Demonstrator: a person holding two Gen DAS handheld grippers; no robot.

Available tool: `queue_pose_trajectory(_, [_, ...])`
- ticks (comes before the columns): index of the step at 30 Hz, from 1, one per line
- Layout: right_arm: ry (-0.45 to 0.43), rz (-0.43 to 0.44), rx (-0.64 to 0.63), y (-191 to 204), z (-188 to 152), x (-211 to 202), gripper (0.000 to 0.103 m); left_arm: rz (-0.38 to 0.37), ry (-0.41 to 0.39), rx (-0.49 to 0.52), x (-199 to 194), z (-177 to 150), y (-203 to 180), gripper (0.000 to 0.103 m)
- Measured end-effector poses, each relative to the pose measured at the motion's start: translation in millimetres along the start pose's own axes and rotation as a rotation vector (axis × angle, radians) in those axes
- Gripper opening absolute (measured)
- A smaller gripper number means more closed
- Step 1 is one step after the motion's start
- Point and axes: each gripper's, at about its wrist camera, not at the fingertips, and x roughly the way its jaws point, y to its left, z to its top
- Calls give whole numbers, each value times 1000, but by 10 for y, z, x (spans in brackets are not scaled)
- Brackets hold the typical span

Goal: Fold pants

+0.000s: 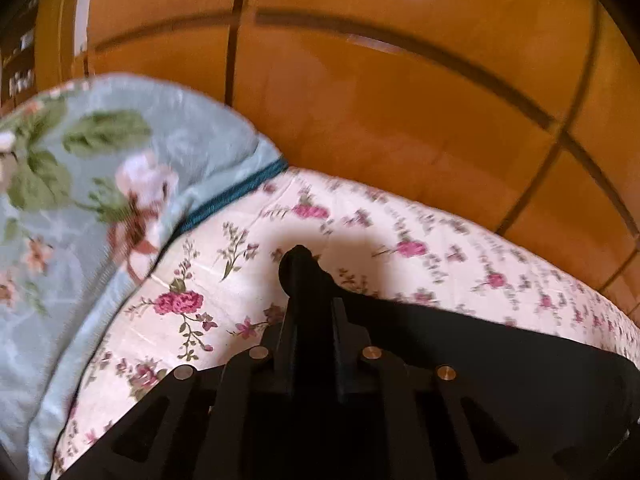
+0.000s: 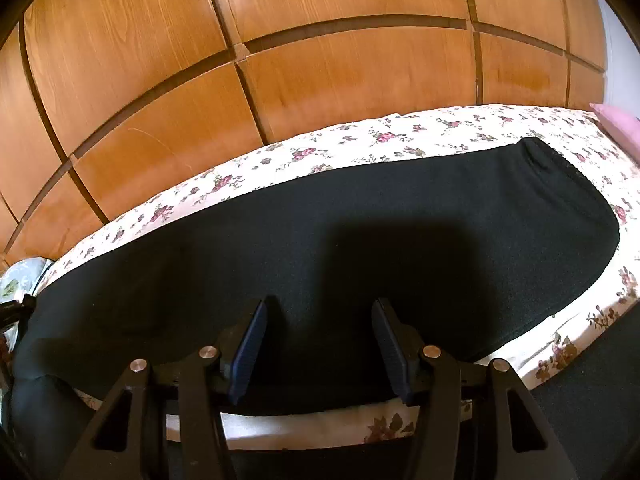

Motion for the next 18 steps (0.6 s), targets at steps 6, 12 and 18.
queue_pose_trajectory(6, [0, 1, 0, -4, 2, -2, 56, -112, -117, -48, -591, -84, 1, 12])
queue_pose_trajectory(12, [-1, 3, 2, -6, 4, -6, 56, -260, -187, -129, -1195, -441, 91, 10])
queue_pose_trajectory(18, [-2, 4, 3, -15, 2, -15, 56, -302, -203, -191, -1546, -1068, 268, 10])
